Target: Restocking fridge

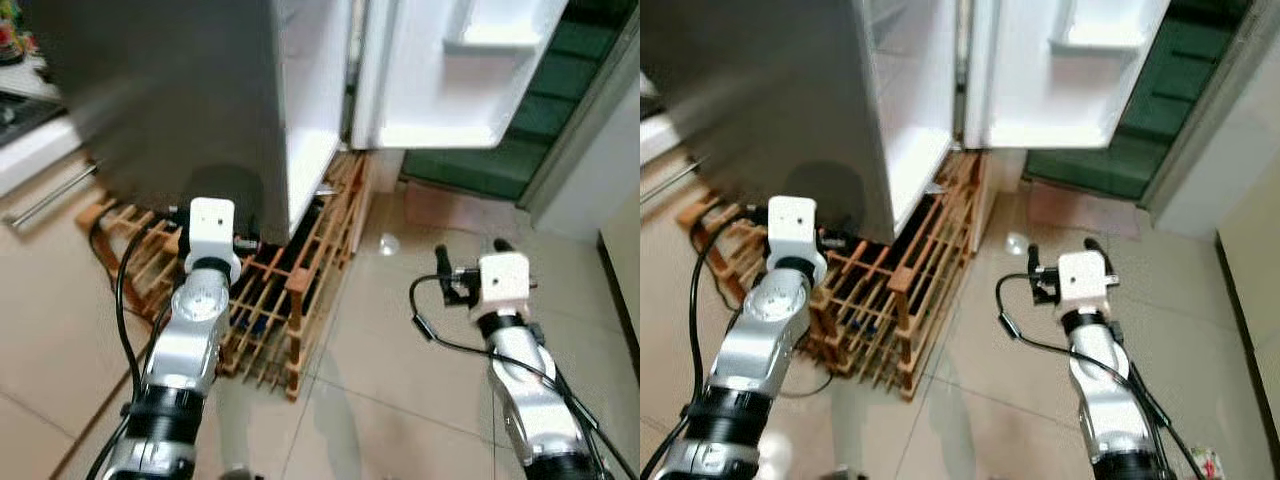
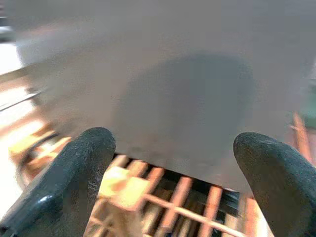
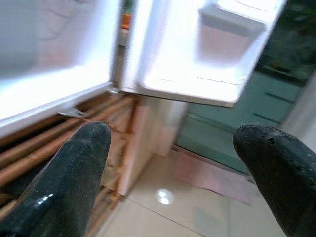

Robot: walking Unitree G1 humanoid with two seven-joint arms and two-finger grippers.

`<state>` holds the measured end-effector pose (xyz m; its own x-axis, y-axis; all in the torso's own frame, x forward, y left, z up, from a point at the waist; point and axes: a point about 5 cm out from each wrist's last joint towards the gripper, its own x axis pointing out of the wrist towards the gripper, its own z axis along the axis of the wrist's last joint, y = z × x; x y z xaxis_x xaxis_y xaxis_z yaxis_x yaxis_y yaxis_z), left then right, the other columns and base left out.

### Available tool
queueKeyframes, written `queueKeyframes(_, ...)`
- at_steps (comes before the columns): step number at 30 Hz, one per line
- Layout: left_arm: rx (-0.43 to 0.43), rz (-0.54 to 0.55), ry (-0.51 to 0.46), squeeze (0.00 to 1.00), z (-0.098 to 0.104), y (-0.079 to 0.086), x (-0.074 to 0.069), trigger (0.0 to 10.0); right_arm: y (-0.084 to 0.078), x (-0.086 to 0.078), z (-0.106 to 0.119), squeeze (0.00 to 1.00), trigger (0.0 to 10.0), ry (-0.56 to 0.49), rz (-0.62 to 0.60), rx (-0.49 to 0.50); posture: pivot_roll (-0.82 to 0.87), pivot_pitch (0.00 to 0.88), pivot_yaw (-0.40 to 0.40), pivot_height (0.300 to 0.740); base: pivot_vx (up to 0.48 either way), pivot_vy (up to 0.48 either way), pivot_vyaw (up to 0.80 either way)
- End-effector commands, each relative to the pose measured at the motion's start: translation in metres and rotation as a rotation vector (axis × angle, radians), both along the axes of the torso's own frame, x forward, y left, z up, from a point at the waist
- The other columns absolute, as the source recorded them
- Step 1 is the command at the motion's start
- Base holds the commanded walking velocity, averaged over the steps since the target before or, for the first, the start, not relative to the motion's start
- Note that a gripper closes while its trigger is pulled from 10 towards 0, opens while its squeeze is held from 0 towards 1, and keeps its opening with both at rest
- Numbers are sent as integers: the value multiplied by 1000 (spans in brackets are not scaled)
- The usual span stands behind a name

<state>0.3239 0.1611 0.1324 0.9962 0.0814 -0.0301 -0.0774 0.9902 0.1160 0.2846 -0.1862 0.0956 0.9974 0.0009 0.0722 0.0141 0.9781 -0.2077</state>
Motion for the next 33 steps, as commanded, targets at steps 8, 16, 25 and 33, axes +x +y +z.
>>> queueKeyframes(8, -124, 25, -119, 0, 13, 0, -15, 10000, 4, 11, 4, 0, 10000, 9, 27, 45, -11, 0, -48, 740, -97, -130, 732)
queueKeyframes(16, -120, 35, -138, 0, 15, 0, -16, 10000, 18, 14, 5, 0, 10000, 12, 89, 63, -2, 0, -50, 740, -98, 152, 698)
queueKeyframes(25, 1, 22, -133, 0, 9, 9, -14, 10000, 17, 20, 13, 0, 10000, -12, 74, 241, 7, 0, -57, 740, 0, 0, 671)
queueKeyframes(33, 53, 93, -105, 0, 1, 30, -22, 10000, 32, 7, 6, 0, 10000, -4, 124, 261, 9, 0, -54, 740, 0, 0, 663)
